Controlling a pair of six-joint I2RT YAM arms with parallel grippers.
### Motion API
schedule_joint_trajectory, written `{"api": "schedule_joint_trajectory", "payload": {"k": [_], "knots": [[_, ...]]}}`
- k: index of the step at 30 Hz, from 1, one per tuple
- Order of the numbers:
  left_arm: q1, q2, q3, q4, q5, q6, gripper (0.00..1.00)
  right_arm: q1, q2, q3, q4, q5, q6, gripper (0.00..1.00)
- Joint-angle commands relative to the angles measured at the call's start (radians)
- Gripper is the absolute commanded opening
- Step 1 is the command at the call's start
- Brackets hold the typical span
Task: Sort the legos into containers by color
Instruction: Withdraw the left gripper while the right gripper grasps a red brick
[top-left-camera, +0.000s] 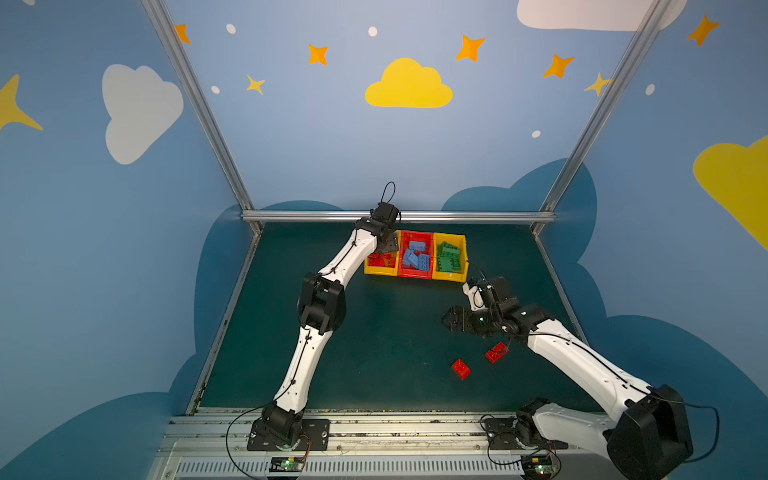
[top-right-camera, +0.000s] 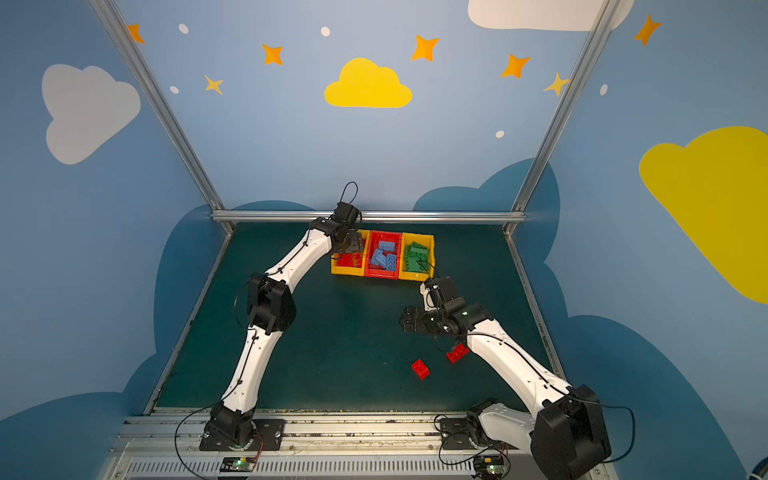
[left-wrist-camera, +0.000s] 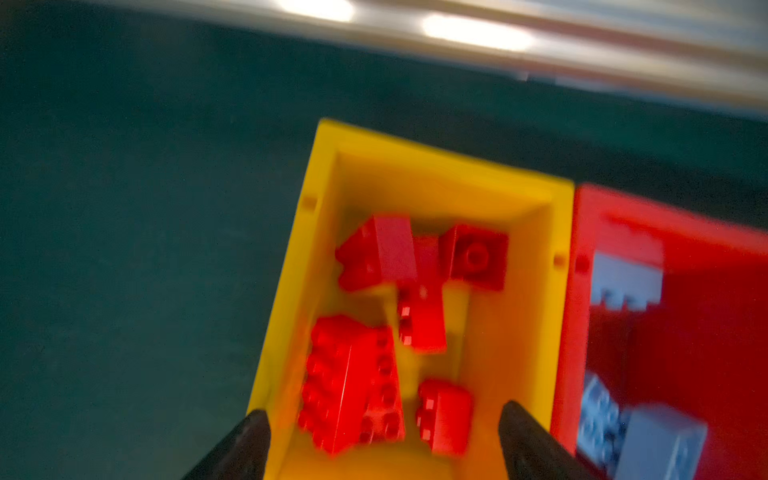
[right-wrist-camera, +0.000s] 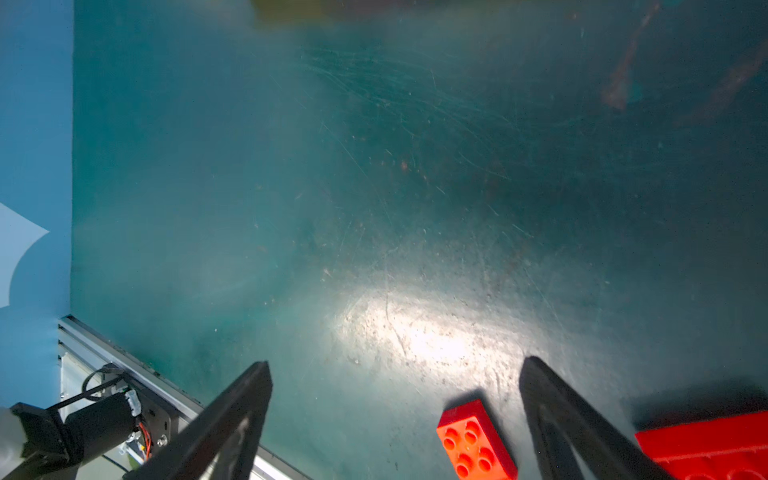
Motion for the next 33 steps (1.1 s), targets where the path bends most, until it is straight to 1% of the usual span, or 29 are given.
{"api": "schedule_joint_trajectory", "payload": {"k": [1, 2, 6, 9, 11, 14, 17, 20, 26, 31, 32, 33], "knots": [[-0.022, -0.244, -0.278, 0.153, 0.04, -0.022, 0.95, 0.012, -0.018, -0.058, -0.063, 0.019, 0.019, 0.91], [-0.034, -0.326, -0.404, 0.212, 0.044, -0.035, 1.0, 0.021, -0.029, -0.083, -0.067, 0.028, 0.033, 0.91], [-0.072, -0.601, -0.851, 0.408, 0.099, -0.108, 1.0, 0.071, -0.079, -0.18, -0.07, 0.051, 0.074, 0.91], [-0.116, -0.772, -1.137, 0.511, 0.116, -0.154, 1.0, 0.105, -0.096, -0.235, -0.051, 0.054, 0.083, 0.91], [-0.153, -0.861, -1.286, 0.544, 0.099, -0.181, 1.0, 0.122, -0.095, -0.259, -0.043, 0.063, 0.089, 0.9], [-0.212, -0.979, -1.459, 0.547, 0.048, -0.223, 1.0, 0.139, -0.082, -0.287, -0.028, 0.065, 0.087, 0.9], [-0.248, -1.089, -1.573, 0.52, 0.002, -0.258, 1.0, 0.164, -0.065, -0.313, 0.005, 0.057, 0.095, 0.89], [-0.258, -1.189, -1.648, 0.501, -0.025, -0.273, 1.0, 0.201, -0.037, -0.325, 0.042, 0.062, 0.109, 0.88], [-0.258, -1.331, -1.711, 0.462, -0.062, -0.291, 1.0, 0.269, 0.032, -0.305, 0.079, 0.081, 0.119, 0.86], [-0.258, -1.397, -1.76, 0.466, -0.081, -0.323, 1.0, 0.311, 0.076, -0.279, 0.069, 0.111, 0.12, 0.77], [-0.257, -1.407, -1.77, 0.463, -0.086, -0.328, 1.0, 0.315, 0.088, -0.275, 0.063, 0.122, 0.123, 0.75], [-0.257, -1.415, -1.777, 0.459, -0.087, -0.333, 1.0, 0.32, 0.1, -0.271, 0.056, 0.132, 0.124, 0.7]]}}
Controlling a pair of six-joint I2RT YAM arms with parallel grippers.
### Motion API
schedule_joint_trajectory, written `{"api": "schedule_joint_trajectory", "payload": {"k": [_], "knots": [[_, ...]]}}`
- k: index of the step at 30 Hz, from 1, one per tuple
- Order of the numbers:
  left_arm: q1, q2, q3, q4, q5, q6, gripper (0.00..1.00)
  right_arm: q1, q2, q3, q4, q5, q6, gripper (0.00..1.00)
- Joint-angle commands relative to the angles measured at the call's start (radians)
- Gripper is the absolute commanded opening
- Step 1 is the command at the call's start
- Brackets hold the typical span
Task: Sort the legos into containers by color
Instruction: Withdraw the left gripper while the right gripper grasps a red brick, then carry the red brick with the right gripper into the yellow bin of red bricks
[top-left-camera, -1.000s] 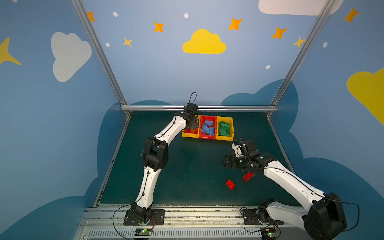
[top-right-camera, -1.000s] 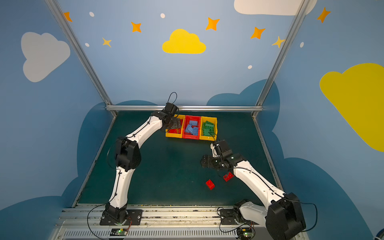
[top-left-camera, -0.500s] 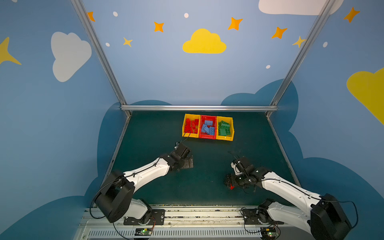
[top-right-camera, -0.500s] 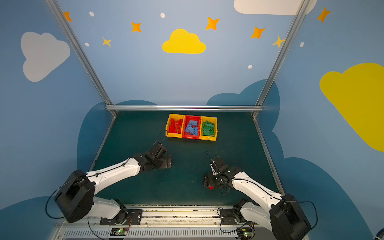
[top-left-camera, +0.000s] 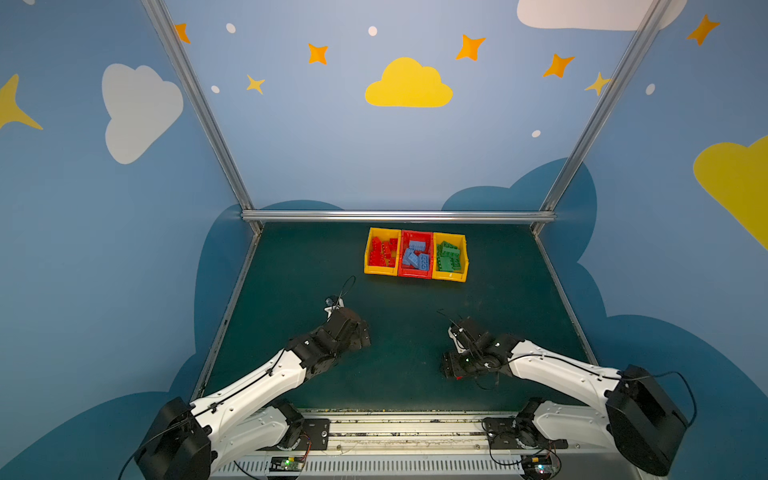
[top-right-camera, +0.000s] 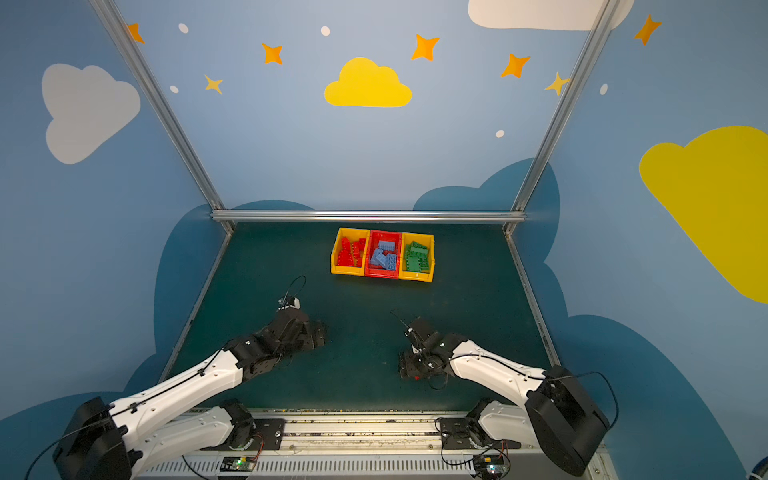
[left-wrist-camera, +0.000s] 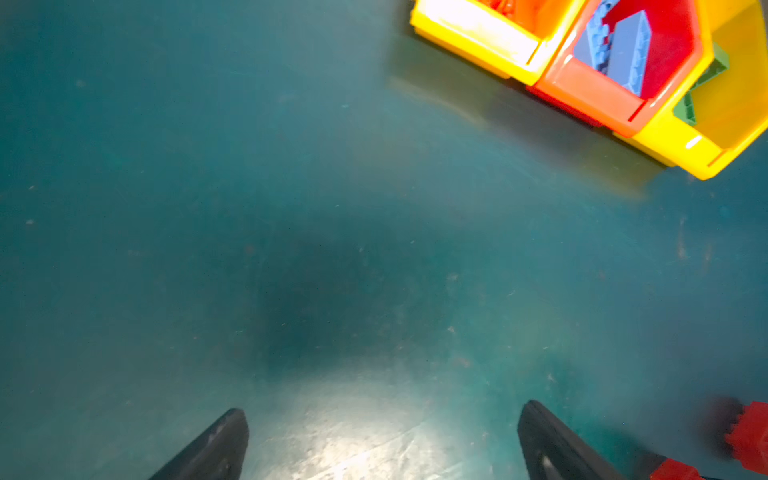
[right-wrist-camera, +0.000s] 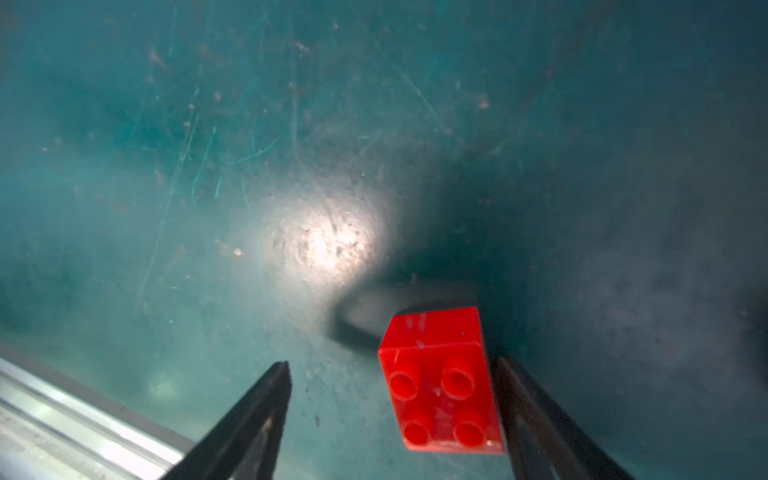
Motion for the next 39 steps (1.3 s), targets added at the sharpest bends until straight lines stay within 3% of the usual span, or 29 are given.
{"api": "schedule_joint_trajectory", "payload": {"k": [1, 7, 10, 15, 21, 28, 34, 39], "knots": [[-0.001, -0.033, -0.028, -0.031, -0.036, -0.031, 1.0, 0.021, 0.065, 0.003, -0.021, 0.006, 0.017, 0.63], [0.0, -0.096, -0.054, -0.059, -0.049, -0.039, 1.0, 0.064, 0.158, 0.049, -0.104, 0.073, 0.042, 0.31], [0.0, -0.125, -0.07, -0.054, -0.063, -0.039, 1.0, 0.09, 0.182, 0.096, -0.143, 0.105, 0.05, 0.23], [0.006, -0.159, -0.111, -0.027, -0.079, -0.037, 1.0, 0.101, 0.191, 0.23, -0.171, 0.117, 0.045, 0.23], [0.041, -0.17, -0.142, -0.008, -0.057, -0.035, 1.0, 0.068, 0.327, 0.548, -0.176, 0.135, -0.045, 0.24], [0.101, -0.138, -0.143, 0.002, -0.011, -0.025, 1.0, -0.031, 0.717, 1.118, -0.202, -0.018, -0.186, 0.24], [0.126, -0.123, -0.131, -0.003, -0.001, -0.039, 1.0, -0.098, 1.041, 1.564, -0.248, -0.013, -0.287, 0.24], [0.14, -0.112, -0.116, -0.035, -0.021, -0.055, 1.0, -0.129, 1.247, 1.807, -0.192, 0.037, -0.365, 0.26]]}}
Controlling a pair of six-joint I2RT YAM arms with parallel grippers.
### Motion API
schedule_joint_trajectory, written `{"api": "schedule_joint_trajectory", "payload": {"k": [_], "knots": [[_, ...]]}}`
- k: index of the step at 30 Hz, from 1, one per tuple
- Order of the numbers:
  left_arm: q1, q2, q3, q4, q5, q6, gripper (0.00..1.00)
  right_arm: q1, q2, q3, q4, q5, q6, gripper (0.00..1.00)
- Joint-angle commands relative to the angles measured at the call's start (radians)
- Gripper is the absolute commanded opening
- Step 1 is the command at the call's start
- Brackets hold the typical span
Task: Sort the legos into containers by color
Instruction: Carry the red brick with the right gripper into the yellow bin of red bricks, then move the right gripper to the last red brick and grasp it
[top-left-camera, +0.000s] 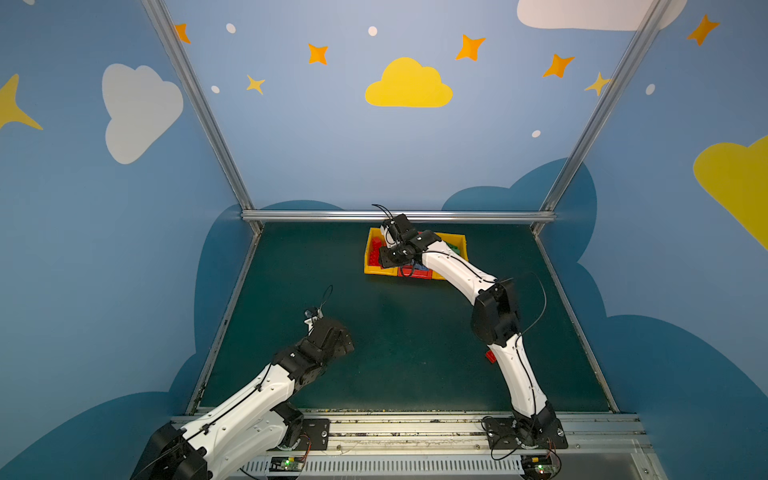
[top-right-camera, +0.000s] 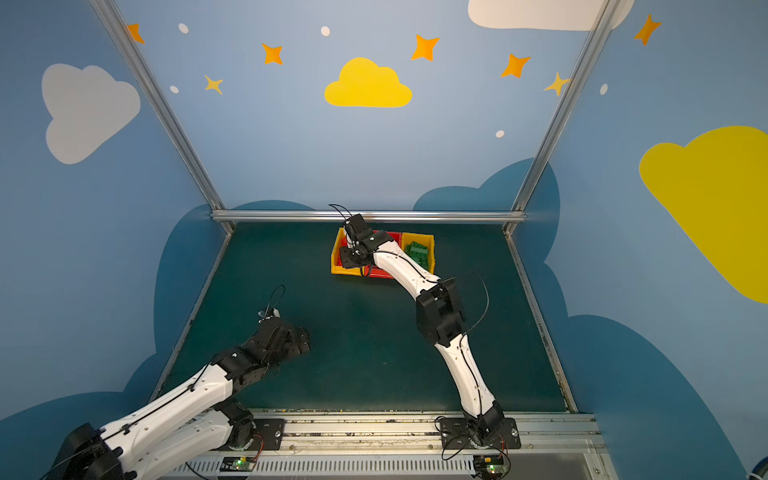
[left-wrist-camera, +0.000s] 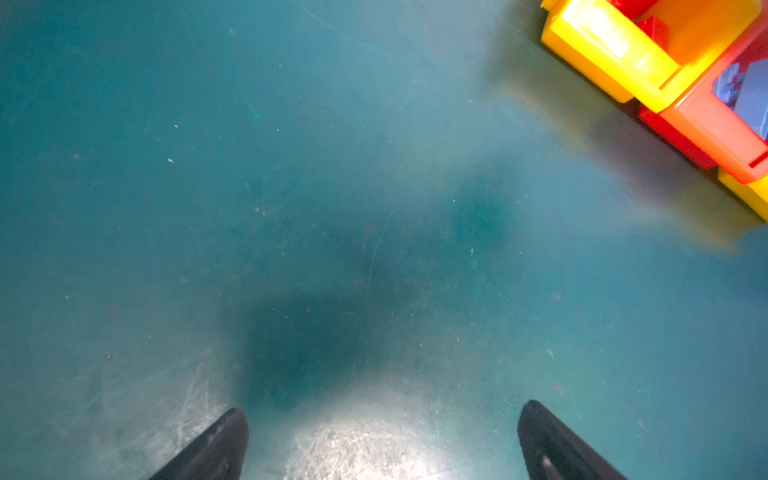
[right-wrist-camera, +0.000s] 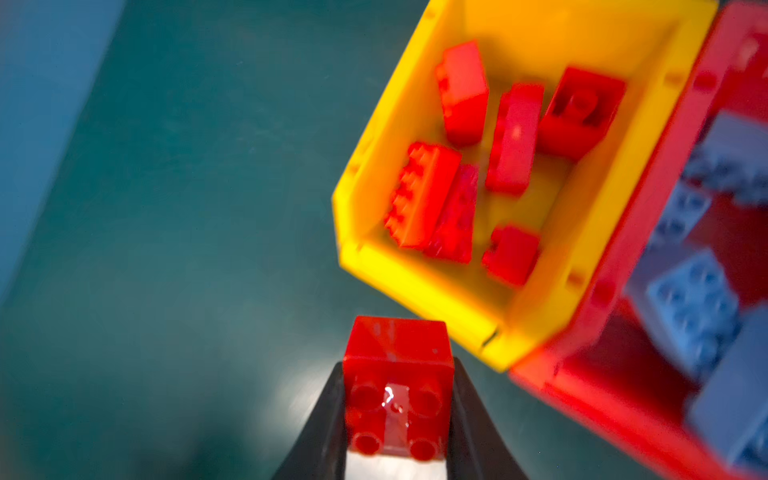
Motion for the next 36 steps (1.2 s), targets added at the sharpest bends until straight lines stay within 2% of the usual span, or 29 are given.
{"api": "schedule_joint_trajectory", "payload": {"k": [1, 3, 6, 8, 12, 15, 20, 25, 28, 31, 36], "knots": [[0.012, 0.001, 0.027, -0.041, -0.02, -0.017, 1.0, -0.021, 0.098, 0.12, 0.004, 0.025, -0.077, 0.28], [0.016, -0.005, 0.03, -0.059, -0.026, -0.022, 1.0, -0.034, 0.159, 0.21, -0.013, 0.034, -0.077, 0.42], [0.019, -0.024, 0.035, -0.078, -0.032, -0.025, 1.0, -0.05, 0.171, 0.257, -0.009, 0.007, -0.096, 0.72], [0.02, -0.034, 0.035, -0.077, -0.034, -0.023, 1.0, -0.055, 0.129, 0.229, 0.01, -0.019, -0.107, 0.78], [0.021, -0.036, 0.043, -0.061, -0.015, -0.016, 1.0, -0.058, -0.025, 0.098, 0.04, -0.031, -0.113, 0.8], [0.021, -0.034, 0.062, -0.062, 0.02, -0.014, 1.0, -0.058, -0.181, -0.076, 0.058, -0.006, -0.1, 0.8], [0.019, -0.035, 0.076, -0.031, 0.122, 0.038, 1.0, -0.062, -0.473, -0.428, 0.009, 0.155, -0.052, 0.8], [-0.035, -0.031, 0.078, 0.04, 0.178, 0.064, 1.0, -0.079, -0.798, -0.944, 0.006, 0.389, 0.101, 0.81], [-0.092, 0.009, 0.093, 0.086, 0.18, 0.083, 1.0, -0.104, -0.97, -1.202, -0.024, 0.461, 0.228, 0.84], [-0.157, 0.093, 0.134, 0.13, 0.185, 0.1, 1.0, -0.123, -1.112, -1.393, -0.059, 0.493, 0.346, 0.86], [-0.276, 0.257, 0.222, 0.2, 0.195, 0.122, 1.0, -0.142, -1.289, -1.583, -0.073, 0.475, 0.497, 0.88]]}}
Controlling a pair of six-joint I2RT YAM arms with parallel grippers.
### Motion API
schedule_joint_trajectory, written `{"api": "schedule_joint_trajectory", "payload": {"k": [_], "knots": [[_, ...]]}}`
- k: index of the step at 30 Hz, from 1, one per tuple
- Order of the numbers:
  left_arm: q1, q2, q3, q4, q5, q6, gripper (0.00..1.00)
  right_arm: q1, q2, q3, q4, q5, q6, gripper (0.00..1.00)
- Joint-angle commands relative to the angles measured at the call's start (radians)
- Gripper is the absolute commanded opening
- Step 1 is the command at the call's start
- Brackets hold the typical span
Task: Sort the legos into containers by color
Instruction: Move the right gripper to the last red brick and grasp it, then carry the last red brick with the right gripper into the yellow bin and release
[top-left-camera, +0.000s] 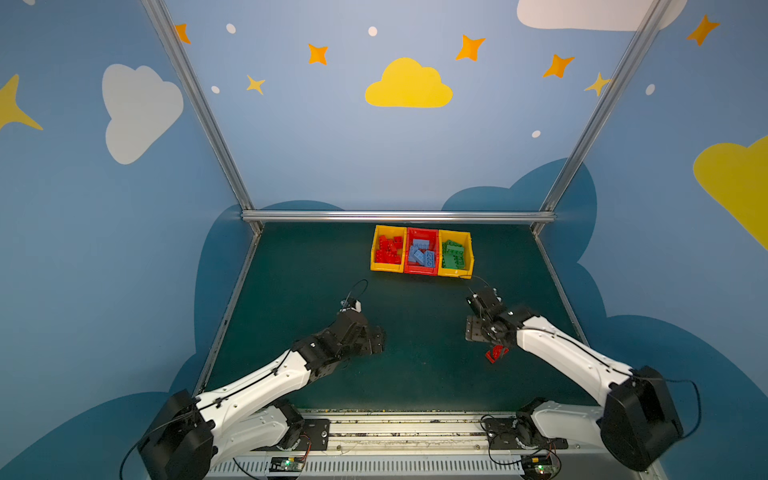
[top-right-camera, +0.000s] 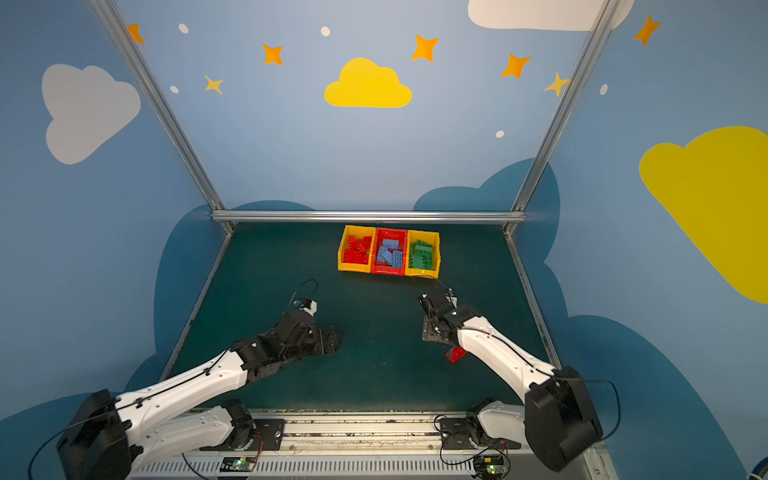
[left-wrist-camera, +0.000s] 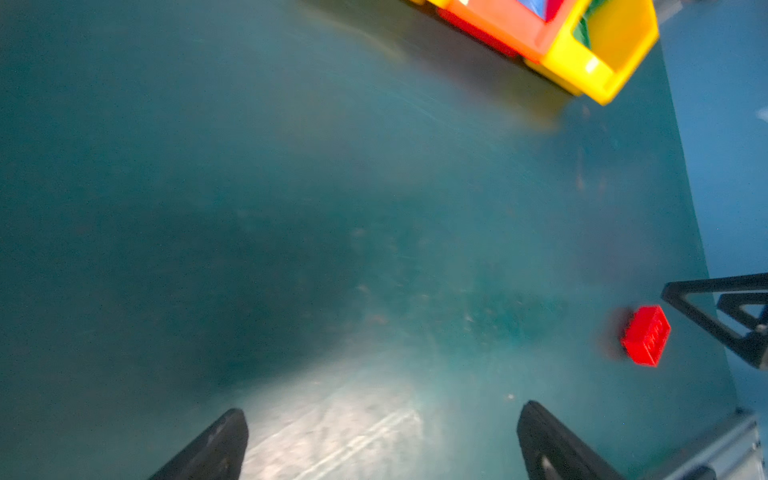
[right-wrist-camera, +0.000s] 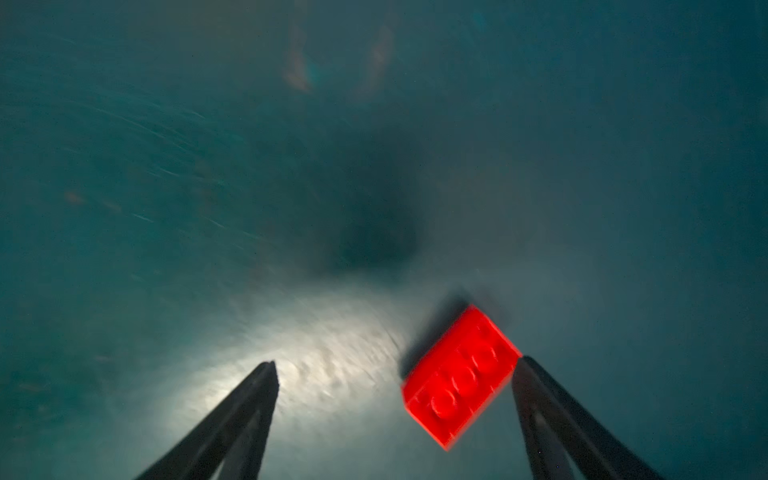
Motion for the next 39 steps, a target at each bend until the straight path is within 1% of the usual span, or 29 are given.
{"api": "schedule_joint_trajectory", "payload": {"k": [1, 3, 6, 9, 12, 14, 16, 18, 23, 24, 29, 32, 36, 39], "knots": [[-0.064, 0.081, 0.059, 0.08, 0.017, 0.041, 1.0, -0.012, -0.1, -0.069, -0.008, 0.039, 0.171, 0.88], [-0.109, 0.137, 0.093, 0.092, 0.015, 0.056, 1.0, -0.026, -0.142, -0.127, 0.006, 0.036, 0.199, 0.89], [-0.155, 0.194, 0.125, 0.091, 0.007, 0.063, 1.0, -0.055, -0.161, -0.159, 0.02, 0.021, 0.212, 0.89], [-0.17, 0.215, 0.129, 0.083, -0.004, 0.054, 1.0, -0.095, -0.139, -0.178, 0.046, -0.01, 0.207, 0.88], [-0.169, 0.211, 0.119, 0.071, -0.024, 0.047, 1.0, -0.137, -0.102, -0.2, 0.106, -0.076, 0.195, 0.88], [-0.17, 0.203, 0.117, 0.055, -0.045, 0.049, 1.0, -0.156, -0.076, -0.215, 0.152, -0.114, 0.184, 0.86], [-0.17, 0.196, 0.121, 0.029, -0.072, 0.046, 1.0, -0.166, -0.048, -0.216, 0.181, -0.138, 0.177, 0.79], [-0.169, 0.199, 0.136, -0.013, -0.116, 0.034, 1.0, -0.17, -0.018, -0.206, 0.187, -0.165, 0.168, 0.7], [-0.145, 0.209, 0.149, -0.072, -0.187, 0.039, 1.0, -0.174, 0.04, -0.196, 0.201, -0.185, 0.16, 0.54], [-0.133, 0.208, 0.149, -0.081, -0.188, 0.038, 1.0, -0.174, 0.049, -0.193, 0.204, -0.188, 0.159, 0.51], [-0.06, 0.16, 0.106, -0.068, -0.155, 0.034, 1.0, -0.175, 0.118, -0.146, 0.196, -0.224, 0.135, 0.28], [-0.028, 0.124, 0.084, -0.071, -0.15, 0.029, 1.0, -0.165, 0.143, -0.097, 0.194, -0.257, 0.108, 0.23], [0.012, 0.076, 0.052, -0.081, -0.152, 0.022, 1.0, -0.112, 0.169, 0.021, 0.195, -0.296, 0.072, 0.22], [0.05, 0.039, 0.023, -0.088, -0.166, -0.006, 1.0, -0.064, 0.225, 0.147, 0.213, -0.326, 0.039, 0.22]]}}
